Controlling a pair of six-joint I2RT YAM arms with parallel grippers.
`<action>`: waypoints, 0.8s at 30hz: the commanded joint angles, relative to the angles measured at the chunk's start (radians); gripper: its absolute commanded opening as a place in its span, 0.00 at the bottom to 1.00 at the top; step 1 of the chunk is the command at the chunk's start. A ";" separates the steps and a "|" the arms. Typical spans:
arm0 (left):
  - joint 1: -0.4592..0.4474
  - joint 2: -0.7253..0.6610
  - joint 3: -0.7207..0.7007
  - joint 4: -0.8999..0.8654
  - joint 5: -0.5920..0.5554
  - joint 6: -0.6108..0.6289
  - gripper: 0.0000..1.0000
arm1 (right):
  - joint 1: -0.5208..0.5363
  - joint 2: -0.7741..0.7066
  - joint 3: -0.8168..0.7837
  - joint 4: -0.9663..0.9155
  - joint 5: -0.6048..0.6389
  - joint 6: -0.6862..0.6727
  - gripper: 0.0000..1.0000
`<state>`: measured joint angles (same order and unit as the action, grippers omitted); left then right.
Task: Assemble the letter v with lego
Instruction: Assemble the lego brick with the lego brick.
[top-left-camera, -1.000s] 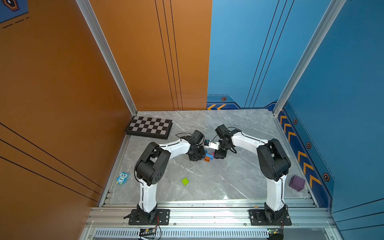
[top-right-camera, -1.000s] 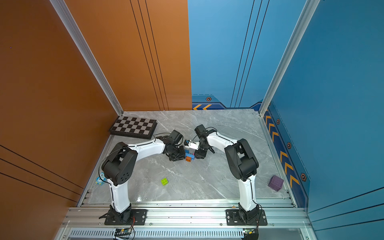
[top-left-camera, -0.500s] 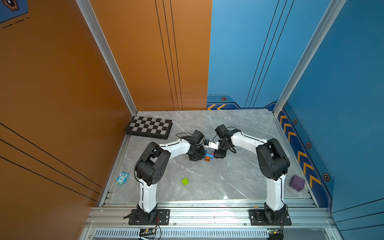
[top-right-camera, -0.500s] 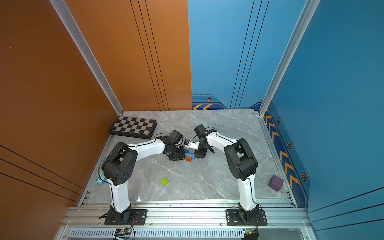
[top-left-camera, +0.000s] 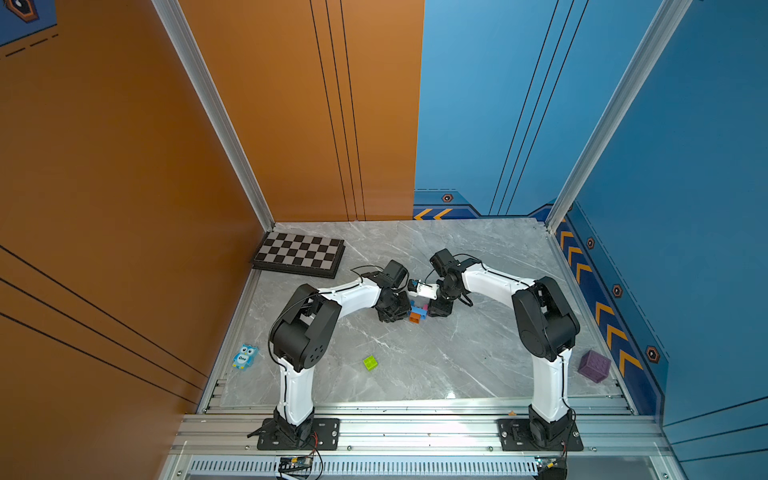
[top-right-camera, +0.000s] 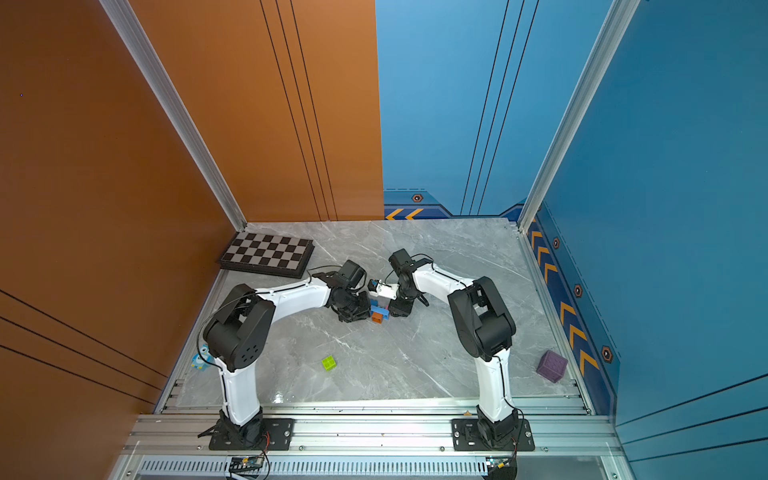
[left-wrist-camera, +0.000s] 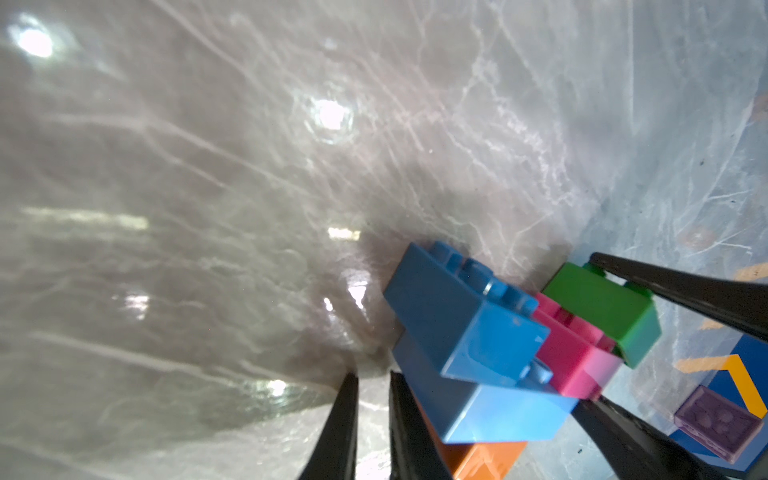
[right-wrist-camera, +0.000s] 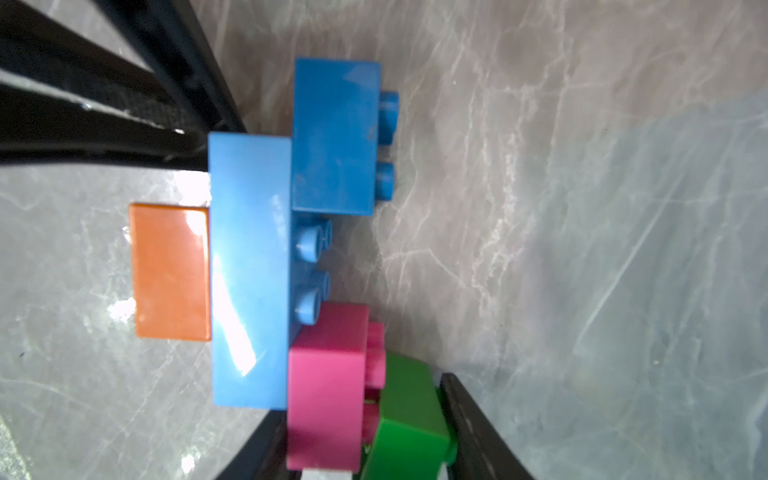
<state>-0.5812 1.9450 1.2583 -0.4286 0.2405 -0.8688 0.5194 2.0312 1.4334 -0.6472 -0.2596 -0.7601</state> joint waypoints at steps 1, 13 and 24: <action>0.014 0.013 0.007 -0.019 -0.022 0.013 0.18 | 0.017 0.009 0.024 -0.055 -0.033 -0.028 0.50; 0.017 0.003 0.000 -0.019 -0.023 0.011 0.18 | 0.021 0.022 0.035 -0.066 -0.017 -0.024 0.48; 0.014 -0.014 -0.011 -0.019 -0.023 0.012 0.18 | 0.015 0.031 0.047 -0.066 0.000 -0.006 0.56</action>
<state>-0.5739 1.9450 1.2583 -0.4267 0.2398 -0.8688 0.5331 2.0449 1.4570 -0.6811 -0.2581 -0.7673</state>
